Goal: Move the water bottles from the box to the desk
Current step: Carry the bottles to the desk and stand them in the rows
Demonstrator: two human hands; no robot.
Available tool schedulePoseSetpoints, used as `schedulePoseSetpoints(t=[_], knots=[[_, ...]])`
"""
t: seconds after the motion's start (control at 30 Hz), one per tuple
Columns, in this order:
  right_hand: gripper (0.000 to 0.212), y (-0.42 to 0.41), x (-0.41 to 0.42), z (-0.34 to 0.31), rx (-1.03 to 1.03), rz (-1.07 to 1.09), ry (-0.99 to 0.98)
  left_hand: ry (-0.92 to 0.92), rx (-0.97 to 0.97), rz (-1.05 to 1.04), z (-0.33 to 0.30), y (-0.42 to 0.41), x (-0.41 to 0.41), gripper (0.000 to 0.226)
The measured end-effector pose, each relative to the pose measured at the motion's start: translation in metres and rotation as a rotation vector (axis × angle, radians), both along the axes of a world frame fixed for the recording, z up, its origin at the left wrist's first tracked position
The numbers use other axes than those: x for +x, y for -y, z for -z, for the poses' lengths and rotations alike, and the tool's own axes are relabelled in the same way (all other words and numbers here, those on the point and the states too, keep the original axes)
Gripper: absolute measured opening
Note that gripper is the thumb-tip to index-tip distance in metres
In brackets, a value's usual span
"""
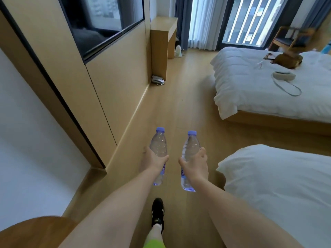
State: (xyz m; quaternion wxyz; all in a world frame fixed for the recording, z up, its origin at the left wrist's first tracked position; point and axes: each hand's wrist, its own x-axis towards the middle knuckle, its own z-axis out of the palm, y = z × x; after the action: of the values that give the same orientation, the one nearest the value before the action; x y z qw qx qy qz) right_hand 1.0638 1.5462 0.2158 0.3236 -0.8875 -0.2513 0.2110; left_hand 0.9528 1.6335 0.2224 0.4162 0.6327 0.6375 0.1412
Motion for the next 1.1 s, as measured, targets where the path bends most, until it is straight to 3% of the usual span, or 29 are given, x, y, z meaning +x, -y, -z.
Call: schedulePoseSetpoints(t=[0.37,0.67,1.1], knots=[[0.087,-0.245,0.123,-0.023,0.041,0.061,0.024,-0.118,0.097,0.04,-0.018,-0.256,0.128,0.07],[0.087,-0.408,0.217,-0.025,0.01,0.002,0.067,-0.092,0.142,0.043,-0.018,-0.408,0.229,0.066],[0.081,-0.678,0.422,-0.033,0.024,-0.004,0.077,-0.115,0.147,0.007,-0.029,-0.67,0.42,0.068]])
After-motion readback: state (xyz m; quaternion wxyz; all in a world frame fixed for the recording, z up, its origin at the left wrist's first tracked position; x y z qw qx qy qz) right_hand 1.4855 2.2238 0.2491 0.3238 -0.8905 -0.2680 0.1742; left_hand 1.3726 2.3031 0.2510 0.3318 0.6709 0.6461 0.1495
